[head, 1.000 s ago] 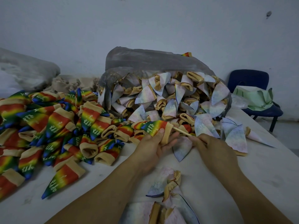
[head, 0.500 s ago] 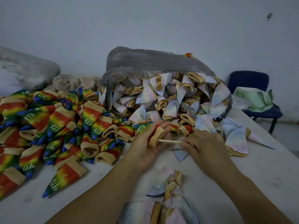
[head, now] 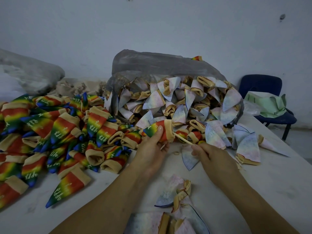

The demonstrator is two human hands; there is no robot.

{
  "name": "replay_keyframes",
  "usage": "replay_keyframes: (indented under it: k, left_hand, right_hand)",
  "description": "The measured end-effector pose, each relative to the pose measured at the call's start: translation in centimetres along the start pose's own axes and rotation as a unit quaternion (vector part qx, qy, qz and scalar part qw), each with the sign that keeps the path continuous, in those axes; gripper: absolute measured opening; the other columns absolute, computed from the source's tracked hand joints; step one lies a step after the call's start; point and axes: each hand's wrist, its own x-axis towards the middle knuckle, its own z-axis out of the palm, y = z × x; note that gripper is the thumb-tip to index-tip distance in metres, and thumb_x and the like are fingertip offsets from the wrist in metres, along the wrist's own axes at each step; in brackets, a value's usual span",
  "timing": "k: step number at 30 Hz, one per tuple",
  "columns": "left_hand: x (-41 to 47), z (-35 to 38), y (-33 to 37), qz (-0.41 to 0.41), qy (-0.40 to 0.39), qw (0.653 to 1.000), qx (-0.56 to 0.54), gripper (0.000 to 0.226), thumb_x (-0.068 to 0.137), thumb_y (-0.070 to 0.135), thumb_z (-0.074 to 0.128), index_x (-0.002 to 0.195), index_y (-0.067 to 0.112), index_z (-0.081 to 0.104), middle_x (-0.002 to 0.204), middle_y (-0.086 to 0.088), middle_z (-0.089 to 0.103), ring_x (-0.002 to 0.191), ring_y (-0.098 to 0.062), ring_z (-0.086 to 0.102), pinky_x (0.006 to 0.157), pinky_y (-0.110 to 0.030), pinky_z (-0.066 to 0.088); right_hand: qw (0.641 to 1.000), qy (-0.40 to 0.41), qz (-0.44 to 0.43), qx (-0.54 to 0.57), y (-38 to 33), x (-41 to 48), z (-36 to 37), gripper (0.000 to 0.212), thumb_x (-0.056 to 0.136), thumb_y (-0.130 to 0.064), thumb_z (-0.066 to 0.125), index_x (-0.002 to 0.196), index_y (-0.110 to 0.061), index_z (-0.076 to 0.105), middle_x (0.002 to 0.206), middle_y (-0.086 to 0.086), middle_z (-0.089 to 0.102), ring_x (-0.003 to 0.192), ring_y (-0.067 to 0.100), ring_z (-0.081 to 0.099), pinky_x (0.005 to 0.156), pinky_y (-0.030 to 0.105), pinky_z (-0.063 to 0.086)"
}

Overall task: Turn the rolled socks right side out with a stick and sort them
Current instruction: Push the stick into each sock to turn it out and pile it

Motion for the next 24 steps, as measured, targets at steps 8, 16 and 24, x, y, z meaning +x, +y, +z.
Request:
replay_keyframes:
  k: [8,16,24]
  left_hand:
    - [-0.6,-0.2,0.0,-0.01,-0.041,0.997,0.066,0.032,0.08,0.026,0.067,0.106,0.006,0.067,0.081,-0.007,0.072,0.064,-0.011,0.066,0.054,-0.02,0.054]
    - [-0.4,-0.3,-1.0,0.027,-0.071,0.982,0.174,0.026,0.075,0.026,0.071,0.095,0.01,0.067,0.07,-0.001,0.064,0.056,-0.008,0.054,0.055,-0.018,0.048]
    - [-1.3,0.0,-1.1,0.075,-0.085,0.917,0.383,0.029,0.096,0.036,0.058,0.072,0.022,0.064,0.052,0.011,0.055,0.049,0.001,0.05,0.05,-0.01,0.039]
  right_hand:
    - [0.997,0.04,-0.04,-0.056,0.0,0.0,-1.5,0.052,0.083,-0.064,0.022,0.086,-0.029,0.061,0.071,-0.011,0.056,0.065,0.009,0.054,0.062,0.031,0.04]
    - [0.986,0.09,-0.029,-0.14,1.1,0.4,-2.3,0.026,0.092,-0.044,0.046,0.096,-0.031,0.068,0.077,-0.008,0.047,0.076,0.014,0.042,0.072,0.031,0.019]
    - [0.993,0.061,-0.057,-0.079,-0.2,-0.1,-1.2,0.027,0.097,-0.039,0.041,0.102,-0.03,0.066,0.086,-0.009,0.063,0.079,0.014,0.058,0.073,0.033,0.038]
